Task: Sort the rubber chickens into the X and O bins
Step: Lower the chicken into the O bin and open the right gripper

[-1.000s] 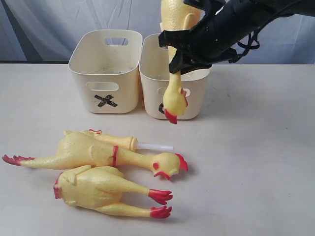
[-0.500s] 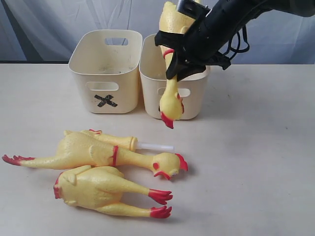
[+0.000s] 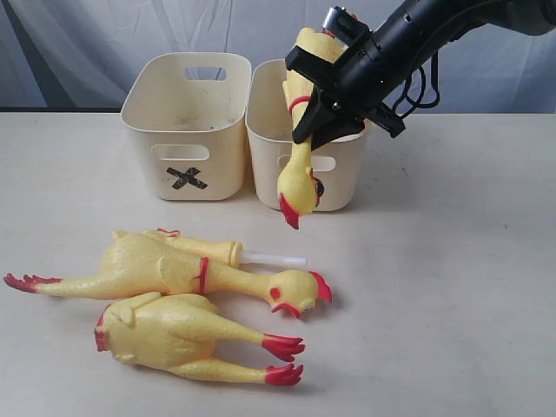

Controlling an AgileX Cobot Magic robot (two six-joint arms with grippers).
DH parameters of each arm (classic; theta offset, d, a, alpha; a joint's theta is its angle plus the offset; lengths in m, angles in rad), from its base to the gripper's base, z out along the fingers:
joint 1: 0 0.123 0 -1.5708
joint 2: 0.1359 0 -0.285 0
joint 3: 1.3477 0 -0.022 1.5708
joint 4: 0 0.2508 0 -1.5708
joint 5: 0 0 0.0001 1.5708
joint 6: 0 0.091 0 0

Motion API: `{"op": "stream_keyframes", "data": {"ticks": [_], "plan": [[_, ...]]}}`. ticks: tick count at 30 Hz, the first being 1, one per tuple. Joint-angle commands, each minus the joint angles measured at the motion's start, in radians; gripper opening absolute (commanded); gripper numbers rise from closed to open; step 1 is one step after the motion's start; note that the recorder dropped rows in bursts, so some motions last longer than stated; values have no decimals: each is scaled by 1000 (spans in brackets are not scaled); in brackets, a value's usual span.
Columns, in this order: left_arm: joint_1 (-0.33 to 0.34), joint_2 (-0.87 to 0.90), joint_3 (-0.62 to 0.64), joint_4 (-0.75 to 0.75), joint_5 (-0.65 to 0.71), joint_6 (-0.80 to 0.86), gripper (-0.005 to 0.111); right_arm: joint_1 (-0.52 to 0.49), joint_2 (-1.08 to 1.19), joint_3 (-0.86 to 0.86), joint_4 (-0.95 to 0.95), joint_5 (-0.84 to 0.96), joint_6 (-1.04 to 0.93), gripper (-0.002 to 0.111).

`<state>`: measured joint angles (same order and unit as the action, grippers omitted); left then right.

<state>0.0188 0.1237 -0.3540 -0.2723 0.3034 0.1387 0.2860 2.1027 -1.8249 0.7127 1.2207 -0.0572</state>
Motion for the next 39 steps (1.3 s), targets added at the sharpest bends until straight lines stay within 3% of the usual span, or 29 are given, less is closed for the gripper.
{"op": "stream_keyframes", "data": {"ticks": [1, 36, 39], "plan": [[-2, -9, -5, -5, -8, -4, 0, -6, 6, -27, 34, 0, -19, -1], [-2, -9, -5, -5, -8, -4, 0, -4, 8, -27, 40, 0, -22, -1], [-2, -9, -5, -5, -8, -4, 0, -4, 8, -27, 40, 0, -22, 3]]}}
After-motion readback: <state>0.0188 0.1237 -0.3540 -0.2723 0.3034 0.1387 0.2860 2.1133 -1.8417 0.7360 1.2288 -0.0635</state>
